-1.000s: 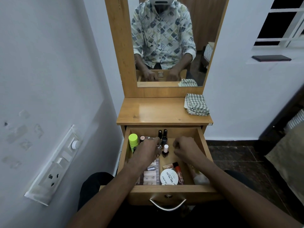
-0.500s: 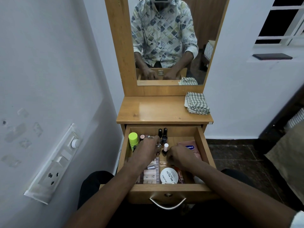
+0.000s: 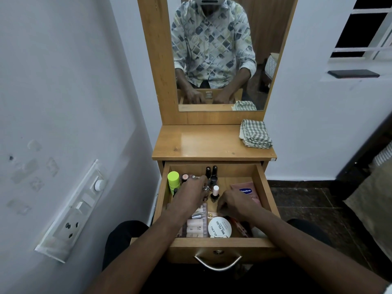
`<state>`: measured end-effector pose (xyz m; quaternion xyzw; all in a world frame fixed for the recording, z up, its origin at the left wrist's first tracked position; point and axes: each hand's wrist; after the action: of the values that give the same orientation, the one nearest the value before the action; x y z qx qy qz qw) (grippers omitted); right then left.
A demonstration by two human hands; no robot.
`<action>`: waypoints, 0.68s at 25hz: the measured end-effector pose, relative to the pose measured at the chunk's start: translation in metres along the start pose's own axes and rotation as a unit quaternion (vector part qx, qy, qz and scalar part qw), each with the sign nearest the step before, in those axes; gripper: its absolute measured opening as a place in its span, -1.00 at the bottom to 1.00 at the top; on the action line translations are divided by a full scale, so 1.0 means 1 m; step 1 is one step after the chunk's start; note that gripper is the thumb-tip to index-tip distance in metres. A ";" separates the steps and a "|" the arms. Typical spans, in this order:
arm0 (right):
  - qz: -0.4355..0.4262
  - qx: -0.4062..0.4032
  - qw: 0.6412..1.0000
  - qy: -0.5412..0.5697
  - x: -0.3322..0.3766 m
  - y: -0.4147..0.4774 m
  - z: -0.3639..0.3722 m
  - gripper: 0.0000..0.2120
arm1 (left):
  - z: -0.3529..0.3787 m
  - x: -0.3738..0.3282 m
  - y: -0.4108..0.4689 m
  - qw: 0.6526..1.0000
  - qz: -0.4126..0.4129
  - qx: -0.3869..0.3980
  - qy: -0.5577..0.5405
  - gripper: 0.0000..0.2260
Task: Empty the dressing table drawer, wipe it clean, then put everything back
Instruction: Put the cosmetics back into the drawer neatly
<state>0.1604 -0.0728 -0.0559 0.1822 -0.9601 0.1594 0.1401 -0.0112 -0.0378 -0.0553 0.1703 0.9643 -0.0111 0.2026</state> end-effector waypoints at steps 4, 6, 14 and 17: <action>0.058 -0.080 0.994 0.039 -0.003 -0.004 -0.012 -0.87 | -0.001 0.002 0.000 1.000 -0.001 -0.004 -0.021 -0.80; 0.111 -0.122 0.985 0.058 -0.008 -0.007 -0.025 -0.87 | -0.004 0.005 0.000 0.999 -0.001 -0.014 -0.033 -0.79; 0.171 0.053 0.983 -0.045 0.023 -0.018 -0.013 -0.63 | -0.005 0.004 -0.008 0.998 0.008 -0.052 -0.034 -0.83; 0.190 0.068 0.977 -0.064 0.025 -0.014 -0.015 -0.56 | -0.007 0.003 -0.007 0.998 0.006 -0.049 -0.029 -0.83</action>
<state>0.1470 -0.0875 -0.0309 0.0154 -0.9711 0.2360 0.0332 -0.0188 -0.0432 -0.0508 0.1654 0.9564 0.0320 0.2387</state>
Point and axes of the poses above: each hand's wrist, its own y-axis towards the middle knuckle, its own z-axis out of the palm, x = y × z, and after that the axes turned 4 degrees about -z, right-handed
